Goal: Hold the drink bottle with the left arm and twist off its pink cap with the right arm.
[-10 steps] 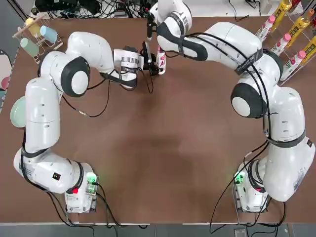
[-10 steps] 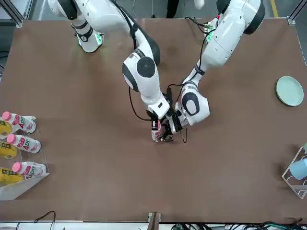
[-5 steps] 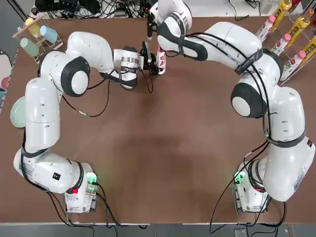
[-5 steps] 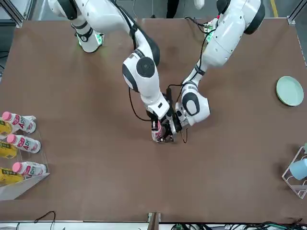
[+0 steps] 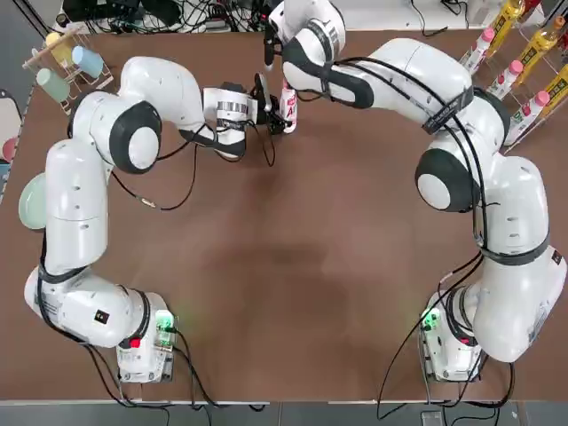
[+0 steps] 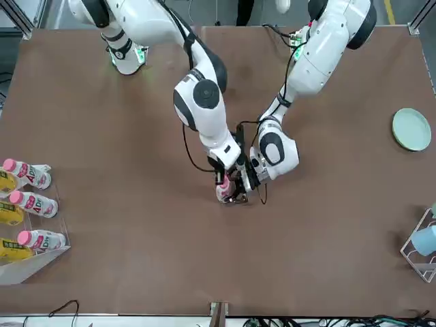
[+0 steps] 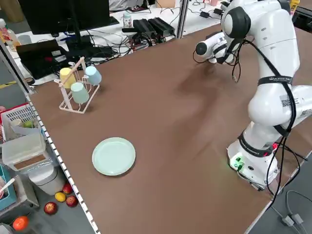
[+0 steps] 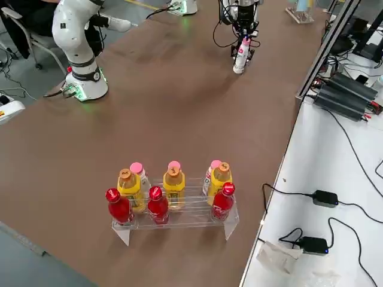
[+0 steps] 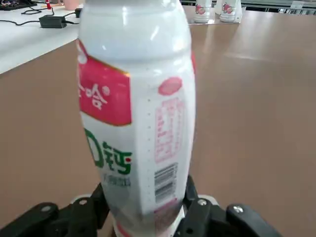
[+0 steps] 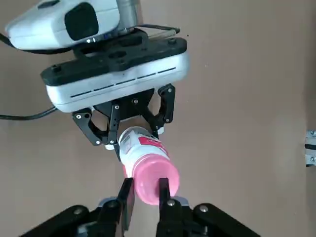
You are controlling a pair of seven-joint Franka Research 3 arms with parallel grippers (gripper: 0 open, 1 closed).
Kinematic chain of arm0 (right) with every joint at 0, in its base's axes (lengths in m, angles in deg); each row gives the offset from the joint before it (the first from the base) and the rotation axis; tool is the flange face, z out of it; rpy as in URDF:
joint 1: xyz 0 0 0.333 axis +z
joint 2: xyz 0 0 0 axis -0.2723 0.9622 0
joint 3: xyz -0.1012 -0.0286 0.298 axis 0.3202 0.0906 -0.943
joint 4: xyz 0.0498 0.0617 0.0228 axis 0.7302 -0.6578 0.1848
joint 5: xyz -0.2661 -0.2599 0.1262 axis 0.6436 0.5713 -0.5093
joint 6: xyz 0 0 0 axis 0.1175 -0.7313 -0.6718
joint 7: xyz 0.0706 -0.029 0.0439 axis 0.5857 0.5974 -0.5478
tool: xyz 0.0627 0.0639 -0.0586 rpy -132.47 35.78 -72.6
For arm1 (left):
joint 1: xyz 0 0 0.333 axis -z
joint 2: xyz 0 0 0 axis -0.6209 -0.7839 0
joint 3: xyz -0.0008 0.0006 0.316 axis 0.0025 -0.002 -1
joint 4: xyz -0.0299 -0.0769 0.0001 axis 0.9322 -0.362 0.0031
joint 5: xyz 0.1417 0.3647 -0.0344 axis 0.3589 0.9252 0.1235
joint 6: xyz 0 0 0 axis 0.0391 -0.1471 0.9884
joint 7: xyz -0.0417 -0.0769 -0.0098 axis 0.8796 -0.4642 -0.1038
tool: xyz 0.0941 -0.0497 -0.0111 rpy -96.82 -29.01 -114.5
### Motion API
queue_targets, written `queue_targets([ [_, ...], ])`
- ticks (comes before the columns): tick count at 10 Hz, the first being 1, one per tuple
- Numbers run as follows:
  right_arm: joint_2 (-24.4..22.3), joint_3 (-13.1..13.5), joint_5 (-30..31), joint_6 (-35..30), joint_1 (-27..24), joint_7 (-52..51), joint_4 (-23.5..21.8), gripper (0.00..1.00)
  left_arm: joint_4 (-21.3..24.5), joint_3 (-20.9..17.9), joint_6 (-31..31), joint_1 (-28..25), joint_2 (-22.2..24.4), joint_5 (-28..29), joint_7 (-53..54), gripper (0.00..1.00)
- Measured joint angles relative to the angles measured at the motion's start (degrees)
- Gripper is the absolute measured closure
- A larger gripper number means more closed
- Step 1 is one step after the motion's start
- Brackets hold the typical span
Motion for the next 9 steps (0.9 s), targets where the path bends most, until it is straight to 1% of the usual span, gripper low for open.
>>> queue_targets([
  [1,0.03,0.14,0.0,0.1,-0.08,2.31,0.0,0.57,0.0,0.0,0.0,0.03,-0.01,0.0,0.06,0.4],
  [2,0.03,0.17,0.01,0.14,-0.18,4.57,0.0,0.41,0.0,0.0,0.0,0.04,-0.01,0.0,0.08,0.4],
  [3,0.03,0.17,-0.01,0.09,-0.24,5.8,0.0,0.28,0.0,0.0,0.0,0.04,-0.01,0.0,0.08,0.4],
  [4,0.03,0.18,-0.99,0.07,-0.48,6.96,0.01,0.13,0.0,0.0,0.0,0.04,-0.01,0.0,0.08,0.4],
  [5,-0.01,0.22,-3.15,0.06,-1.06,8.31,0.13,0.01,0.0,0.01,0.0,0.04,-0.01,0.0,0.08,0.4],
  [6,-0.21,0.29,-4.87,-0.61,-1.84,11.13,0.37,0.0,0.0,0.01,0.0,0.04,-0.01,0.0,0.08,0.4],
  [7,-0.49,0.3,-5.26,-2.51,-2.68,16.67,0.85,0.0,0.0,0.02,0.0,0.04,-0.01,0.0,0.08,0.4],
  [9,-2.46,0.24,-5.28,-6.82,-3.06,31.63,1.57,0.0,-0.01,0.02,0.0,0.05,-0.02,0.0,0.08,0.4],
])
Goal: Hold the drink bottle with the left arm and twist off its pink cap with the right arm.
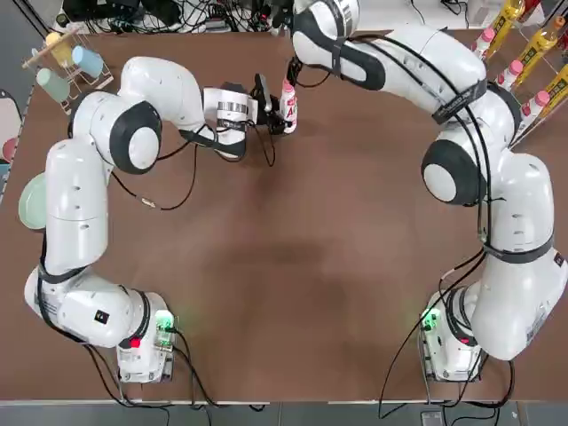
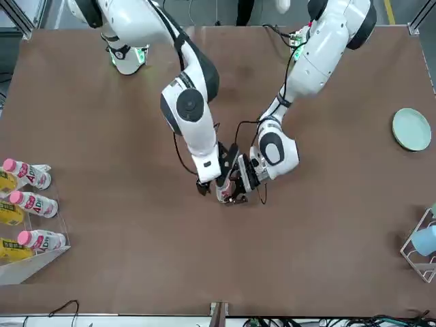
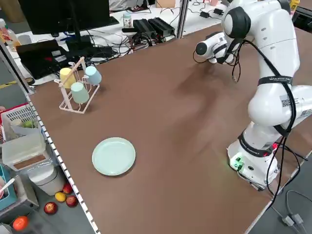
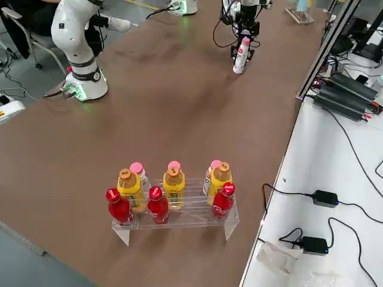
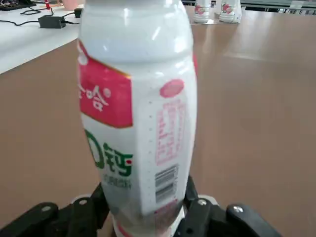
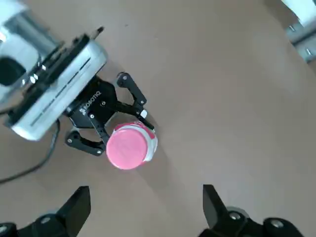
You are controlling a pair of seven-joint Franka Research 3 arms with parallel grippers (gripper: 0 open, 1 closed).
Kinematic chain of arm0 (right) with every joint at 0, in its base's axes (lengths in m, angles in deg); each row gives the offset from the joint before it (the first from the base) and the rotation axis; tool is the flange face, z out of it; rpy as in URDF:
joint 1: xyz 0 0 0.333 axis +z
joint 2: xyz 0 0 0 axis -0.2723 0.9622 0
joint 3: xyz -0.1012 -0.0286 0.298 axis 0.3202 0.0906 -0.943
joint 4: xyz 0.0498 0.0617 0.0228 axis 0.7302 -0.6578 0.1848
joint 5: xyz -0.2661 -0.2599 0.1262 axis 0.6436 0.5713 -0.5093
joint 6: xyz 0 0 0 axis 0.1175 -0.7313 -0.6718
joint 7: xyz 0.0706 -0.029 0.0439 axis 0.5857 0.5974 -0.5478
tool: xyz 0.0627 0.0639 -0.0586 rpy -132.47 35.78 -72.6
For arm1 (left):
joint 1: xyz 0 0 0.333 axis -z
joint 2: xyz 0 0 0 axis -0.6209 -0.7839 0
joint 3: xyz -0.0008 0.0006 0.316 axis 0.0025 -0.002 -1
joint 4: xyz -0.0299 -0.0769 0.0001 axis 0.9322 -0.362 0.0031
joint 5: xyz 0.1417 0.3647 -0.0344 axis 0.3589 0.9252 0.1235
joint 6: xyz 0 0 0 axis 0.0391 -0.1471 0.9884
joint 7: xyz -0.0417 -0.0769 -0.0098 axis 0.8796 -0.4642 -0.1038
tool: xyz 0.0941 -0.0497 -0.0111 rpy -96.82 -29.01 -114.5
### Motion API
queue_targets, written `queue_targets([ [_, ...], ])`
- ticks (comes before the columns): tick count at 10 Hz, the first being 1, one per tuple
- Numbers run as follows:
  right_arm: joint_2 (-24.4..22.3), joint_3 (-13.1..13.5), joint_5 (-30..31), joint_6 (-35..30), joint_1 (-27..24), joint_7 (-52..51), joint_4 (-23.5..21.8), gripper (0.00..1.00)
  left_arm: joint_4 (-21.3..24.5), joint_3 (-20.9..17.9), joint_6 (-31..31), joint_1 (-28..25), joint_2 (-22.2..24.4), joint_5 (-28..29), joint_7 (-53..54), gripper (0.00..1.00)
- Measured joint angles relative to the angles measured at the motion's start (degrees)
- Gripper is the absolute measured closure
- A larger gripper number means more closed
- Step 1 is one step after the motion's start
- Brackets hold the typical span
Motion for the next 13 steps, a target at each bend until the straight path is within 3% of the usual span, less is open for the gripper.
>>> queue_targets([
  [4,-0.91,-0.05,-0.03,-0.5,0.04,27.6,-0.15,0.0,0.0,0.01,0.0,0.02,0.0,0.0,0.0,0.4],
  [6,-0.59,-0.11,-0.04,3.91,0.32,39.72,-0.38,0.03,0.0,0.01,0.0,0.02,0.0,0.0,0.0,0.4],
  [13,2.08,-0.12,1.68,7.31,1.83,49.31,-1.44,0.11,0.0,0.0,0.0,0.02,0.0,0.0,0.0,0.4],
])
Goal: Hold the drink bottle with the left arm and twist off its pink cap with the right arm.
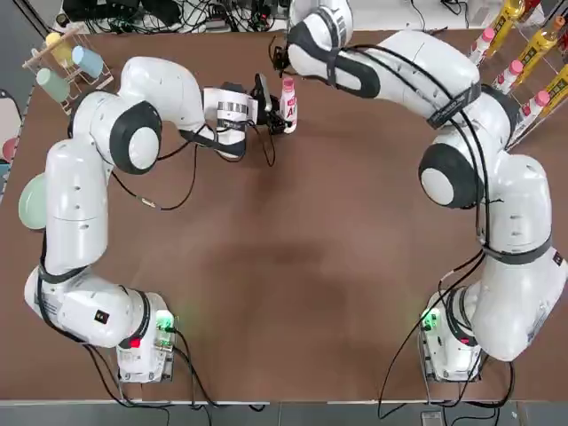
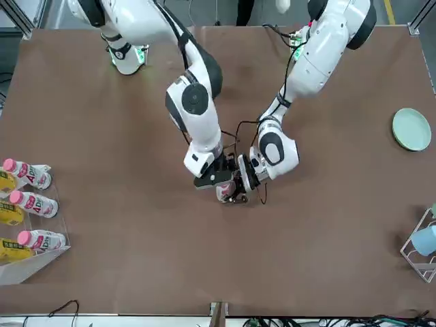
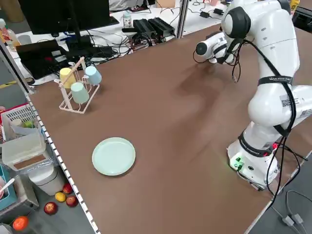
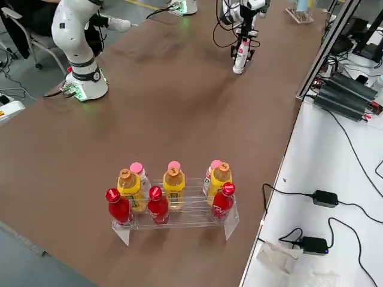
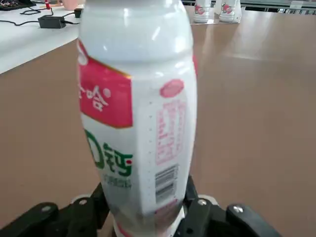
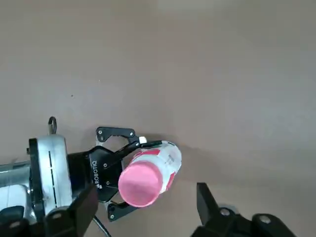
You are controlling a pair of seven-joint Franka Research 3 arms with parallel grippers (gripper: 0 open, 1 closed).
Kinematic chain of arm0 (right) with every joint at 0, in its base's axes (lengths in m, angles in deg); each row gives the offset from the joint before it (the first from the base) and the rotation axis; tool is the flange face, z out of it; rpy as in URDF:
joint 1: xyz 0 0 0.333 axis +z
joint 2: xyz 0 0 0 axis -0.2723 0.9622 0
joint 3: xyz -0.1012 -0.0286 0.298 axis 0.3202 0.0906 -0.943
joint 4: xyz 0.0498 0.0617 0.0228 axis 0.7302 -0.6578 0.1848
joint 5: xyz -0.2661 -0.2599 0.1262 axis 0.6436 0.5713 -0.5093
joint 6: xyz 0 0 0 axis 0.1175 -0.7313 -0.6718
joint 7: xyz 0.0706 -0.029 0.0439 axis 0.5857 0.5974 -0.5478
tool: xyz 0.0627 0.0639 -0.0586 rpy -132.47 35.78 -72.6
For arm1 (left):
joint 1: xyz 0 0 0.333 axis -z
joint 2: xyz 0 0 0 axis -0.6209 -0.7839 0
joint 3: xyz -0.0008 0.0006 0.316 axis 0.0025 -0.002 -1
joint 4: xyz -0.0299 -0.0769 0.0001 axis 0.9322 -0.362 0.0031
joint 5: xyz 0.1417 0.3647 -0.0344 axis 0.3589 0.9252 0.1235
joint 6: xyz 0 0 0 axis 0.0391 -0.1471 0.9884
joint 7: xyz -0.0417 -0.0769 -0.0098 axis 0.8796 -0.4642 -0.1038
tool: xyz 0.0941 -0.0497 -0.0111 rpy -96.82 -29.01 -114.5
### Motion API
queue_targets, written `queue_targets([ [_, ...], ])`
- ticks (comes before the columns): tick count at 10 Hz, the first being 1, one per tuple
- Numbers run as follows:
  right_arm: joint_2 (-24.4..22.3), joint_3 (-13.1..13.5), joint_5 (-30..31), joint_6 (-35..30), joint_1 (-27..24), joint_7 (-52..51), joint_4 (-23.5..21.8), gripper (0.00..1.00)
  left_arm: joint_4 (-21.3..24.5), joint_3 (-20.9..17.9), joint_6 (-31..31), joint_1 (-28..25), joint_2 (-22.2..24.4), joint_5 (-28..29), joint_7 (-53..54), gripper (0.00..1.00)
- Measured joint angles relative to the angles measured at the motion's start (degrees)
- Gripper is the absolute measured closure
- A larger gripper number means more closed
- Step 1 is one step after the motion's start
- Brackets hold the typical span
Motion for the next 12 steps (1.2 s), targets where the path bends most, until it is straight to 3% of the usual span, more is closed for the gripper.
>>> queue_targets([
  [3,1.2,0.0,0.24,0.6,0.75,0.64,-0.08,0.14,0.0,0.0,0.0,0.0,0.0,0.0,0.0,0.4],
  [8,1.35,0.05,0.31,0.85,0.88,0.67,-0.08,0.32,0.0,0.0,0.0,0.0,0.0,0.0,0.0,0.4],
  [12,1.35,0.1,0.35,0.94,0.87,0.67,-0.08,0.31,0.0,0.0,0.0,0.0,0.0,0.0,0.0,0.4],
])
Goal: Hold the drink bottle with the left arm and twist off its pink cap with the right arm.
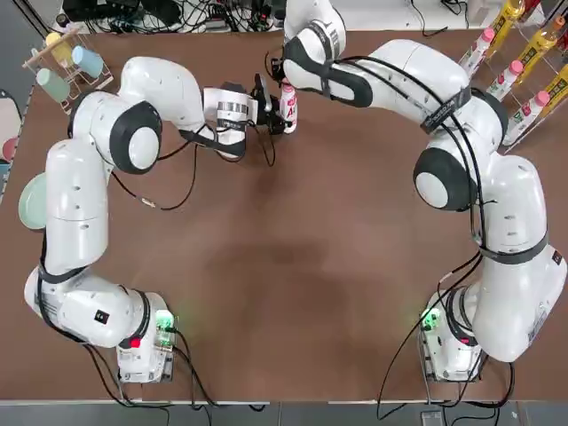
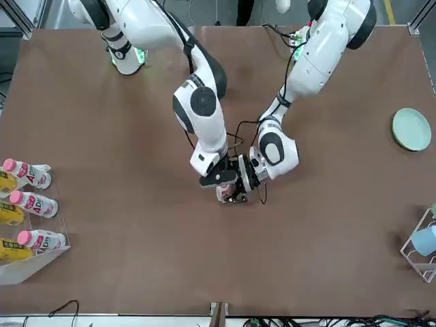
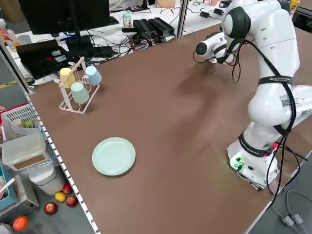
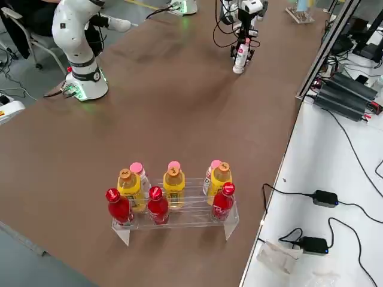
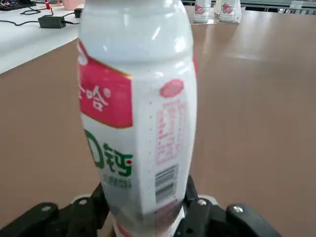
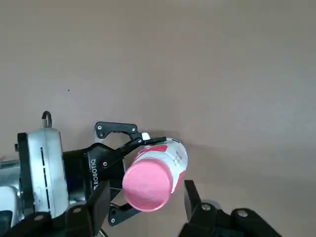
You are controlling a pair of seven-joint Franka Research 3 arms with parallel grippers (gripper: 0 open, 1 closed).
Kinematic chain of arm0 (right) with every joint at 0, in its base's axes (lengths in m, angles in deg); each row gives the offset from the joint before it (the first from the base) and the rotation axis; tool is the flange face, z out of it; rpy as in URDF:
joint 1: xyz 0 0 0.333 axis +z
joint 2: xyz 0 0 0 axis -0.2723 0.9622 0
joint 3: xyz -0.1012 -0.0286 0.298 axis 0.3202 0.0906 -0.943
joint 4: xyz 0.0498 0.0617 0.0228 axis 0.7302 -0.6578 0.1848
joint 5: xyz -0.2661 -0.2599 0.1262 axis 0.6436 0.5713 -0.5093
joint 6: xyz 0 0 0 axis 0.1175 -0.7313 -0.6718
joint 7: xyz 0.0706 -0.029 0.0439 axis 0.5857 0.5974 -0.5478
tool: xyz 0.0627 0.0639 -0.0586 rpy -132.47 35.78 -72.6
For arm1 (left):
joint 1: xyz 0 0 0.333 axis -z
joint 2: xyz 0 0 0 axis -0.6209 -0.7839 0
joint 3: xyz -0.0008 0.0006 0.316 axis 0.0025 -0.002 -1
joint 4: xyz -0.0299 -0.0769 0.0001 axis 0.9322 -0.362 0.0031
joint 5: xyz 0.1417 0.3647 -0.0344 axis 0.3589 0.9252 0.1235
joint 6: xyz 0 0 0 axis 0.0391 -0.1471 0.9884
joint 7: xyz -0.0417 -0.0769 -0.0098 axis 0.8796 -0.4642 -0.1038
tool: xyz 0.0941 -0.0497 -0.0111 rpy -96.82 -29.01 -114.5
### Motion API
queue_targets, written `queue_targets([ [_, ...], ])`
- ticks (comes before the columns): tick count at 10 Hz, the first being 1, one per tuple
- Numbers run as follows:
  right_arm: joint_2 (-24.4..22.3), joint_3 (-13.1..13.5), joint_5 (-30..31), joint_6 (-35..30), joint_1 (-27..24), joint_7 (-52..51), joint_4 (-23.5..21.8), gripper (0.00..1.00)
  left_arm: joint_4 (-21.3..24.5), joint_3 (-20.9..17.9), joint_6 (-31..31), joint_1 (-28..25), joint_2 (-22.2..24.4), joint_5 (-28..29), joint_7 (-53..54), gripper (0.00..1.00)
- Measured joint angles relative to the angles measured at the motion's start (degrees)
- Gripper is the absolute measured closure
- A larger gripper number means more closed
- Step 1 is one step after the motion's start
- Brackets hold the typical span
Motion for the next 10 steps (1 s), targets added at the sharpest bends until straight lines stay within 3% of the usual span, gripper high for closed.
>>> queue_targets([
  [3,0.01,0.02,0.02,0.32,0.0,0.0,0.0,0.33,0.0,0.0,0.0,0.0,0.0,0.0,0.0,0.4],
  [10,0.02,-0.01,1.15,0.76,0.03,0.0,0.0,0.56,-0.01,0.01,0.0,0.0,0.0,0.0,0.0,0.4],
])
